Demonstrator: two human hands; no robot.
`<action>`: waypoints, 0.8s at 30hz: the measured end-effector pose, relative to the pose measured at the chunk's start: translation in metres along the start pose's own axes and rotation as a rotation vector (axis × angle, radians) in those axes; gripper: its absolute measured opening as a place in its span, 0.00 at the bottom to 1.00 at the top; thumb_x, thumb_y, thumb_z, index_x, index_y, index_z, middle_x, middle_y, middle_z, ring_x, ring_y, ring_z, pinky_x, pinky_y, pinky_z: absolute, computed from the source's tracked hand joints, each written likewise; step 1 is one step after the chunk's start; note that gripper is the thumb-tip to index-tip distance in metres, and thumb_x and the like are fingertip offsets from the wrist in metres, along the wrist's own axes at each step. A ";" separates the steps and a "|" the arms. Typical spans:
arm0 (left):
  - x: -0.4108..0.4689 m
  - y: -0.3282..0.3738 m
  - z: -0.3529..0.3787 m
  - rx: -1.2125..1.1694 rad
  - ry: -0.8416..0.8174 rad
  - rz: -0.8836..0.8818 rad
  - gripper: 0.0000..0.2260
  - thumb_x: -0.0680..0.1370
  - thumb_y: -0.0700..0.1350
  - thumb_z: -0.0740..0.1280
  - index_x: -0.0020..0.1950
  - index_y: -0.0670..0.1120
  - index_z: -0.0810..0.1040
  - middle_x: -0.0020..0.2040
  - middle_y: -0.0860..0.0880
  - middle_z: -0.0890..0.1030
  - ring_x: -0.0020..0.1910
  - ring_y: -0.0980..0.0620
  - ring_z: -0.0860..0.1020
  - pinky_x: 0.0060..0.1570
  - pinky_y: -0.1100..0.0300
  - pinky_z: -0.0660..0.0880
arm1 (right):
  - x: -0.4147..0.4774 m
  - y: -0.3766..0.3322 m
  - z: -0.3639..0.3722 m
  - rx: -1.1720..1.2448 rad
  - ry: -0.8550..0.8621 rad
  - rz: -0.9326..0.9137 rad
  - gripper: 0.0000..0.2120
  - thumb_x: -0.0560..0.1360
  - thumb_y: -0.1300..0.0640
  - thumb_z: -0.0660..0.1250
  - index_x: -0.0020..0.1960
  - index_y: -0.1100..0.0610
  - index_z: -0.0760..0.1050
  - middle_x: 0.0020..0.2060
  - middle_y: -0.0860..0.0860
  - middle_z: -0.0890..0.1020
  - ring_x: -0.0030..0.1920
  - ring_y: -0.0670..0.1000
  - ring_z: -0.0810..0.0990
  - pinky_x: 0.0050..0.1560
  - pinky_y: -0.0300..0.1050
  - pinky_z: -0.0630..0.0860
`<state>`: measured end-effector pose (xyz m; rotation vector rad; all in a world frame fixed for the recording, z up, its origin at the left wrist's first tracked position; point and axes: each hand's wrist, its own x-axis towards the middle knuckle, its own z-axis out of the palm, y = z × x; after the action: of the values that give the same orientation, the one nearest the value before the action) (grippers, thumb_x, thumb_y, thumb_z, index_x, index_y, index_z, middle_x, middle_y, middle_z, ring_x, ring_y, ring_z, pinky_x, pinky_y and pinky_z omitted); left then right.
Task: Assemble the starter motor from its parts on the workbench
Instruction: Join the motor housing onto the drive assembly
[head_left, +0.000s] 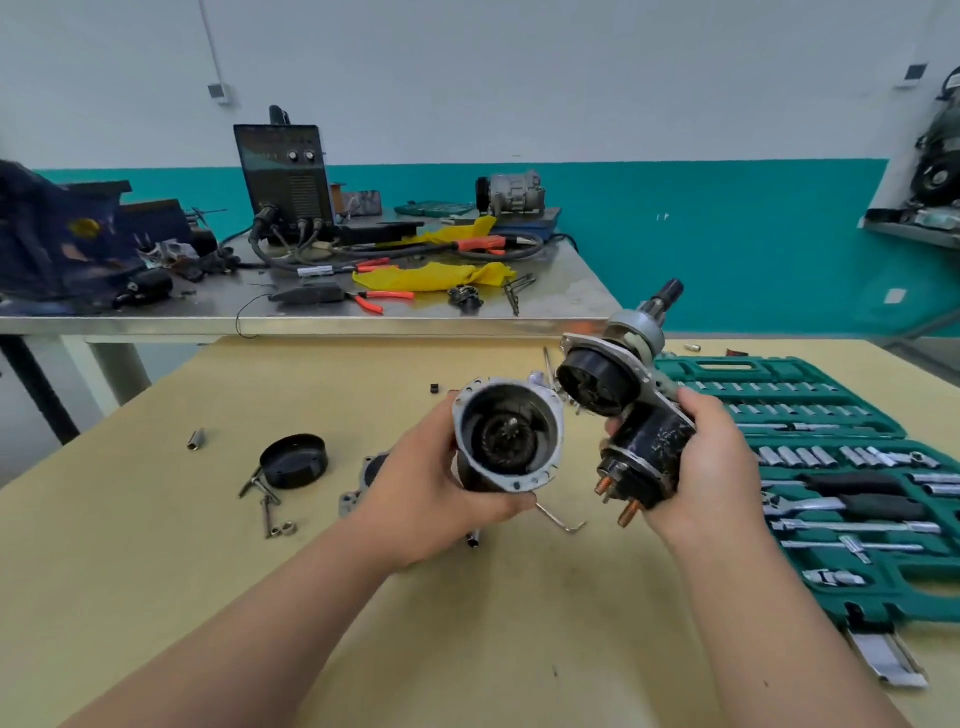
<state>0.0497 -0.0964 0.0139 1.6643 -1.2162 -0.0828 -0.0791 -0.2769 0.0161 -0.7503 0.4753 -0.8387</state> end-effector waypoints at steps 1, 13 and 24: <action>-0.012 0.004 -0.001 -0.055 0.023 0.018 0.29 0.62 0.55 0.79 0.59 0.68 0.72 0.56 0.66 0.79 0.56 0.66 0.77 0.49 0.73 0.73 | -0.001 0.002 0.002 0.006 -0.037 0.021 0.14 0.73 0.49 0.65 0.52 0.58 0.78 0.37 0.58 0.83 0.33 0.57 0.82 0.32 0.48 0.77; -0.050 -0.005 0.010 -0.332 0.044 -0.095 0.25 0.62 0.51 0.76 0.55 0.68 0.75 0.53 0.60 0.82 0.54 0.60 0.80 0.47 0.70 0.75 | -0.009 0.026 0.012 -0.062 -0.127 0.131 0.12 0.72 0.49 0.66 0.47 0.58 0.79 0.34 0.58 0.82 0.32 0.57 0.82 0.32 0.50 0.78; -0.043 -0.020 0.006 -0.238 0.018 -0.219 0.34 0.59 0.60 0.77 0.61 0.64 0.68 0.55 0.70 0.76 0.57 0.69 0.75 0.50 0.76 0.71 | -0.009 0.027 0.012 -0.082 -0.105 0.131 0.15 0.70 0.50 0.67 0.51 0.58 0.77 0.36 0.59 0.82 0.33 0.57 0.82 0.32 0.51 0.78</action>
<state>0.0391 -0.0697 -0.0243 1.5781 -0.9662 -0.3342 -0.0634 -0.2531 0.0042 -0.8257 0.4624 -0.6576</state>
